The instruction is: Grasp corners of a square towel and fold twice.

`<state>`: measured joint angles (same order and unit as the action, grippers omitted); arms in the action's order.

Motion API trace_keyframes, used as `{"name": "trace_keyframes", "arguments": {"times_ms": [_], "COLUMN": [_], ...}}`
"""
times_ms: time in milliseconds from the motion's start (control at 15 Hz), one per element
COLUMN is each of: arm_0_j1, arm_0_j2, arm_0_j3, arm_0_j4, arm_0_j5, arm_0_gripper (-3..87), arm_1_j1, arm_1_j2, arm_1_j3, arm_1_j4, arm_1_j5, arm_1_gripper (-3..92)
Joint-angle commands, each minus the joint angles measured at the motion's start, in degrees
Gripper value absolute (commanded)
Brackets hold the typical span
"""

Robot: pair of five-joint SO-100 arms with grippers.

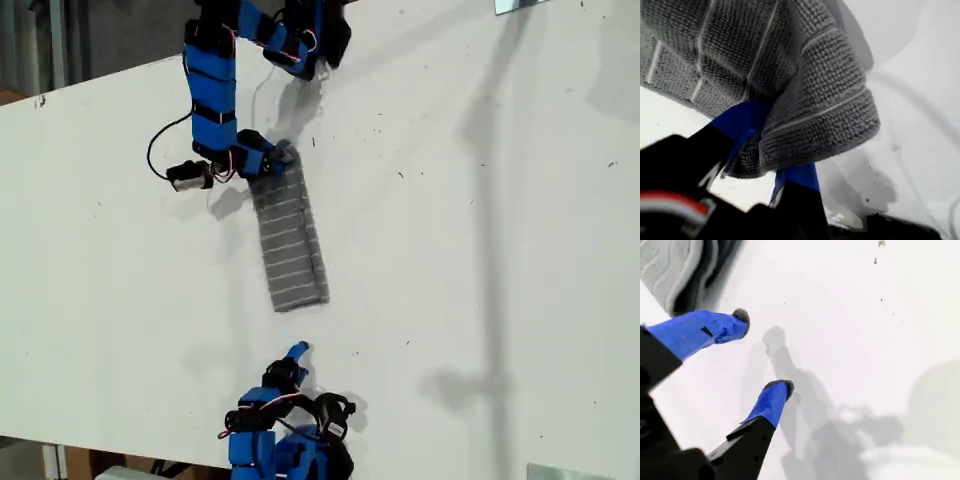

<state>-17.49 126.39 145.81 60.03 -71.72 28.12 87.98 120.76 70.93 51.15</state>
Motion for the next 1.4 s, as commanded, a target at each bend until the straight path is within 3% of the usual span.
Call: {"name": "trace_keyframes", "arguments": {"times_ms": [0,267,533,733,1067,1333], "arm_0_j1": [-2.9,-10.3,-17.1,-17.5,-18.2,-18.3], "arm_0_j2": [12.0,16.2,16.3,16.4,16.4,16.4], "arm_0_j3": [6.5,11.6,12.8,13.6,14.0,14.1], "arm_0_j4": [-1.2,-2.0,-3.8,-3.9,-4.0,-4.0], "arm_0_j5": [0.6,5.2,8.3,8.0,7.6,7.4], "arm_0_gripper": [21.9,21.0,20.8,20.3,20.0,20.0], "arm_1_j1": [-1.0,-10.8,-11.8,-12.2,-14.4,-17.0], "arm_1_j2": [15.0,33.9,30.6,13.6,-12.8,-15.6], "arm_1_j3": [7.6,6.3,-13.2,-32.0,-59.6,-60.8], "arm_1_j4": [1.3,12.5,21.1,22.5,18.6,10.0], "arm_1_j5": [5.4,16.9,14.4,10.2,-1.0,-6.3], "arm_1_gripper": [-0.1,-0.1,-0.1,-0.1,-0.1,-0.1]}}
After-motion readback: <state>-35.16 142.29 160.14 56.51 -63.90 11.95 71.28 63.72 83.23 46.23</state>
